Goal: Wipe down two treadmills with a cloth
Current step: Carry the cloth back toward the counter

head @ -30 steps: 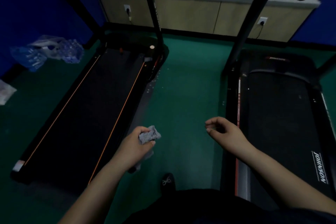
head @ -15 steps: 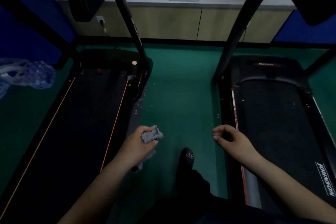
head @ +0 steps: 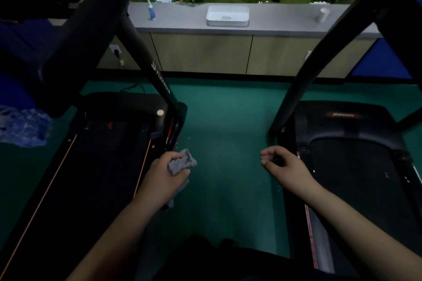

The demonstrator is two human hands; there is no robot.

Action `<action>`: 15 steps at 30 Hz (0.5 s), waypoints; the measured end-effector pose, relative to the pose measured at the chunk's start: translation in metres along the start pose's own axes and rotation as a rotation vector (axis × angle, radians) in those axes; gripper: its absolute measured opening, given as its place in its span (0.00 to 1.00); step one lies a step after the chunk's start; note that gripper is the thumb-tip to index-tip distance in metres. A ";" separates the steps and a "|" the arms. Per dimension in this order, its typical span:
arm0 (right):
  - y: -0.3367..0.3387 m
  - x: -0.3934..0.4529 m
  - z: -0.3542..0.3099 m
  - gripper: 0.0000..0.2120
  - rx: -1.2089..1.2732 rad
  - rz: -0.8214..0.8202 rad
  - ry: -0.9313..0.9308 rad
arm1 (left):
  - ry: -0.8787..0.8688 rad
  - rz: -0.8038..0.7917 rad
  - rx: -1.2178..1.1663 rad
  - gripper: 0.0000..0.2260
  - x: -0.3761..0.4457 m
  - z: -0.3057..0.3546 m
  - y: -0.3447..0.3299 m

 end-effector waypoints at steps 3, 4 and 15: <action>-0.002 0.047 -0.013 0.09 0.012 0.007 -0.003 | 0.008 0.013 0.032 0.15 0.046 0.003 0.016; -0.004 0.064 -0.016 0.08 0.015 0.001 -0.008 | 0.011 0.016 0.030 0.14 0.062 0.004 0.022; 0.008 0.250 -0.070 0.10 0.001 0.087 -0.006 | -0.041 0.012 0.028 0.16 0.268 0.055 0.092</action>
Point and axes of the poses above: each hand's wrist, its own x-axis towards the middle knuckle, its own y-axis out of the back of the hand, z = x × y, the point moved 7 cm from there along x, towards the middle knuckle, and after that the axes turned 5 degrees about -z, right-handed, at the moved point
